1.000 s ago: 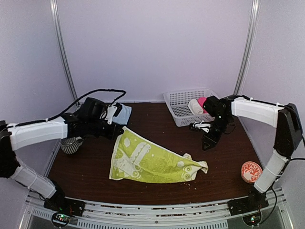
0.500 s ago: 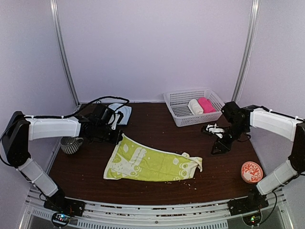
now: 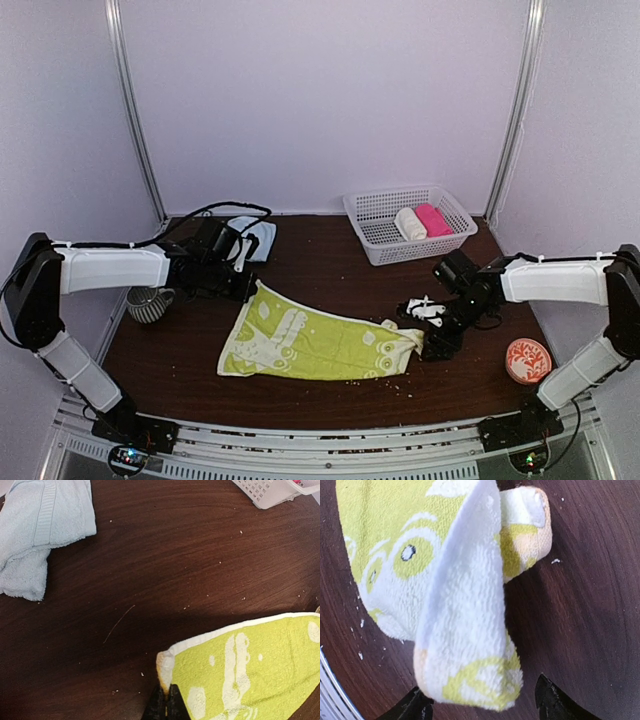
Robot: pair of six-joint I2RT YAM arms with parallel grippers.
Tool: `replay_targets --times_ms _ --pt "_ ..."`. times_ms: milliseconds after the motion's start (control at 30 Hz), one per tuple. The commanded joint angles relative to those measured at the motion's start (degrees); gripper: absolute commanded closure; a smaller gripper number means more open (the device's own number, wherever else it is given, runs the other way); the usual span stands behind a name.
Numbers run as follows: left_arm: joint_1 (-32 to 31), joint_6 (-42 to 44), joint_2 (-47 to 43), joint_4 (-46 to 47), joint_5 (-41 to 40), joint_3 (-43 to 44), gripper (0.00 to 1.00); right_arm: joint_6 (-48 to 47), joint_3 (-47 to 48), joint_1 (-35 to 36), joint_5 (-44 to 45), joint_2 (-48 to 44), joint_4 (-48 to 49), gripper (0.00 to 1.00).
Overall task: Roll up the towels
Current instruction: Pick up the towel from the center of the board.
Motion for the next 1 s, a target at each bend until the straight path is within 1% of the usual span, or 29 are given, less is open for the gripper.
replay_targets --times_ms 0,67,133,300,367,467,567,633,767,900,967 --pt "0.1 -0.1 -0.5 2.5 -0.2 -1.2 1.00 4.4 2.4 0.8 -0.9 2.8 4.4 0.25" --pt "0.1 -0.2 -0.7 2.6 -0.2 -1.7 1.00 5.5 2.8 0.7 0.0 3.7 5.0 0.25" --pt "0.0 -0.2 -0.9 2.6 -0.4 -2.1 1.00 7.3 4.2 -0.2 5.1 4.8 5.9 0.28" --pt "0.1 0.0 -1.6 2.5 -1.2 -2.5 1.00 8.2 8.5 -7.8 15.8 5.2 9.0 0.37" --pt "0.1 0.0 -1.7 2.8 -1.4 -2.9 1.00 9.6 10.0 -10.3 17.7 5.0 10.7 0.38" --pt "0.0 -0.7 -1.8 3.7 -1.4 -3.7 1.00 12.1 10.5 -11.7 14.8 4.6 10.7 0.38" --pt "0.1 -0.9 -1.6 4.2 -0.9 -4.0 1.00 13.1 8.6 -11.7 11.2 4.6 10.6 0.39" --pt "0.1 -0.9 -1.4 4.1 -0.9 -4.0 1.00 12.0 6.8 -11.7 7.9 4.1 10.7 0.41" --pt "0.0 -0.7 -1.1 3.7 -0.7 -3.7 1.00 10.3 4.0 -11.9 6.9 1.5 11.3 0.51" --pt "0.1 -0.8 -1.3 3.6 -1.0 -3.9 1.00 8.7 1.1 -13.0 6.3 -2.6 12.0 0.55" --pt "0.1 -1.0 -1.3 3.8 -1.0 -4.2 1.00 7.3 0.1 -13.4 3.3 -4.4 12.1 0.56"
